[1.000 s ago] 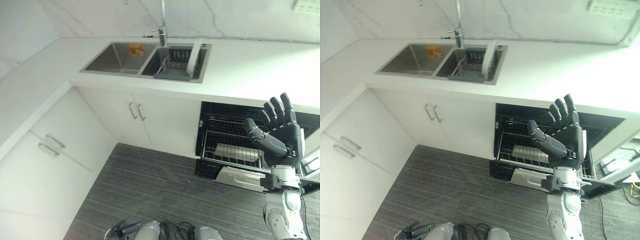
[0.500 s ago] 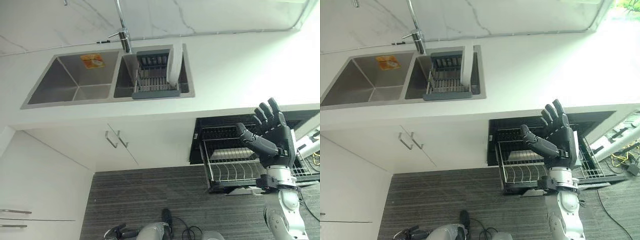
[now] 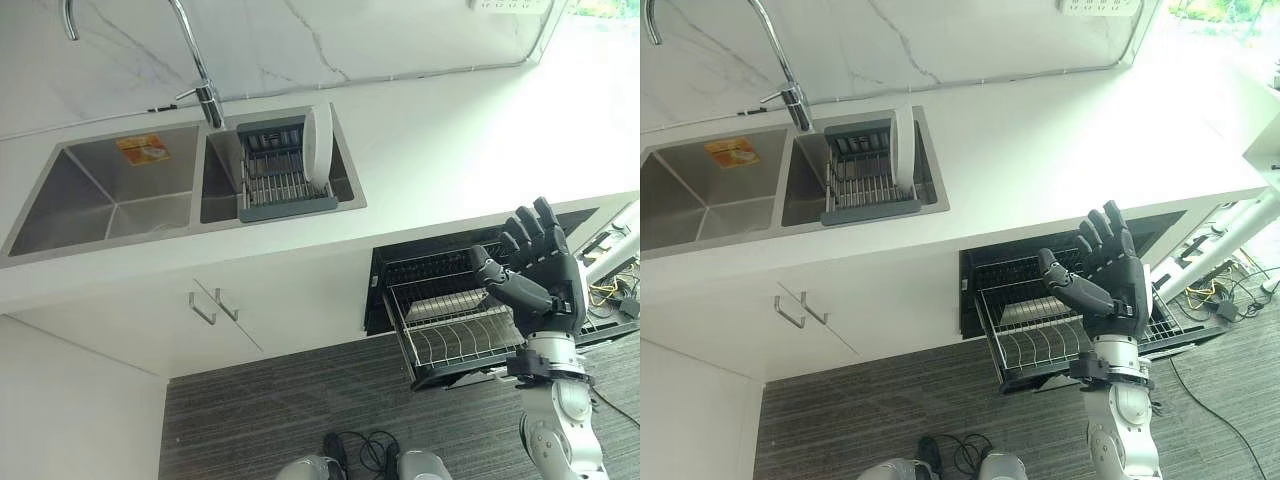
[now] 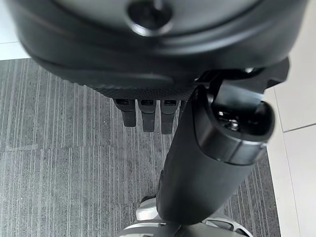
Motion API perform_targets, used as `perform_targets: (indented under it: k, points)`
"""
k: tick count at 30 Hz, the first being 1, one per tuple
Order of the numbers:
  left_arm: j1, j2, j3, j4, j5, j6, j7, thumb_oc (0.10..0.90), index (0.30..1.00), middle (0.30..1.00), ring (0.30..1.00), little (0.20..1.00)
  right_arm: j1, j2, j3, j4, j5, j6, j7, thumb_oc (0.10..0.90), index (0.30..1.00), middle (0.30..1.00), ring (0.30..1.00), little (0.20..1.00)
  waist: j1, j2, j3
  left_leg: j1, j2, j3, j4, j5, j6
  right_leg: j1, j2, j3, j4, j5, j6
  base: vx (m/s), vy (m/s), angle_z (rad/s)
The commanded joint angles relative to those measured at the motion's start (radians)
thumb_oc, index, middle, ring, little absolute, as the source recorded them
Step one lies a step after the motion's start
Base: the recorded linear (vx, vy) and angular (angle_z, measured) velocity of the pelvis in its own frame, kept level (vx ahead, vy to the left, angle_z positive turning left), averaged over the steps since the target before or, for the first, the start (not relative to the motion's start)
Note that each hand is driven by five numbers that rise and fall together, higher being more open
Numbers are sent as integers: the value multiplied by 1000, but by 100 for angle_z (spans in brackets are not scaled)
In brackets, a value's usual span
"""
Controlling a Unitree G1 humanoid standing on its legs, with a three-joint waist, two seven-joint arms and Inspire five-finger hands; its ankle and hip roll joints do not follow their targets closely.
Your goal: Place the dishes in the dishwasher.
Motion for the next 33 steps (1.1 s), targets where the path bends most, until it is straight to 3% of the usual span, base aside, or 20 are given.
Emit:
perform_targets:
  k: [1,6,11,13,15,16,18,22,25,28,30,33]
  points:
    - [40,-13,-11,14,26,20,14,800,900,900,900,900,-95,-45,-69,-86,-6,-120,53,800,900,900,900,900,0,-11,-21,44,-24,-84,77,-173,-43,-17,30,-9,-46,23,33,43,-163,3]
    - [47,-26,1,21,38,34,63,800,900,900,900,900,-93,-61,-67,-73,10,-136,53,800,900,900,900,900,3,-43,-36,65,-38,-67,77,-161,-63,-5,35,25,-46,-8,17,18,-205,11]
    - [46,-32,23,18,7,34,88,800,900,900,900,900,-104,-83,-66,-70,3,-133,49,800,900,900,900,900,23,-80,-9,85,-59,-47,90,-110,-87,20,-9,28,-46,-4,0,3,-90,4]
    - [47,-35,38,3,21,49,94,800,900,900,900,900,-113,-80,-63,-66,-8,-142,48,800,900,900,900,900,31,-78,4,65,-31,-49,97,-89,-99,34,-8,32,-46,-8,-2,23,-13,4]
    - [46,-39,48,-6,21,65,116,800,900,900,900,900,-126,-74,-53,-68,-21,-136,48,800,900,900,900,900,35,-54,5,19,33,-62,77,-71,-120,53,6,31,-46,-26,1,69,99,3]
    - [46,-39,49,-5,19,65,120,800,900,900,900,900,-127,-74,-51,-68,-20,-135,49,800,900,900,900,900,34,-51,3,12,38,-66,77,-69,-123,53,8,31,-46,-28,0,101,146,12]
    - [39,-38,59,26,22,44,131,800,900,900,900,900,-140,-86,-34,-71,-26,-126,42,800,900,900,900,900,37,-21,-1,-65,118,-105,77,-24,-157,77,17,29,-46,-60,-4,165,203,9]
    - [44,-29,86,51,20,36,96,800,900,900,900,900,-127,-91,-28,-89,-41,-111,40,800,900,900,900,900,28,10,1,-93,193,-132,77,-2,-179,113,3,27,-46,-88,-1,309,344,-11]
    - [27,-26,83,73,28,82,61,800,900,900,900,900,-120,-92,-50,-88,-12,-115,28,800,900,900,900,900,17,18,-13,-50,149,-116,77,-52,-157,128,-45,14,-46,-74,23,436,605,-7]
    - [-12,-9,47,82,-2,142,48,800,900,900,900,900,-123,-65,-54,-98,-20,-100,21,800,900,900,900,900,6,27,-27,-15,80,-122,77,-107,-100,131,-75,19,-46,-32,50,247,401,0]
    - [-11,1,27,103,-23,135,33,800,900,900,900,900,-125,-48,-53,-98,-23,-106,28,800,900,900,900,900,-5,36,-29,2,61,-130,77,-135,-64,123,-63,27,-46,35,66,140,300,17]
    - [-14,8,30,106,-62,142,54,800,900,900,900,900,-134,-37,-42,-97,-23,-85,54,800,900,900,900,900,9,31,-29,11,52,-109,77,-149,-50,107,-45,-13,-28,37,67,20,101,14]
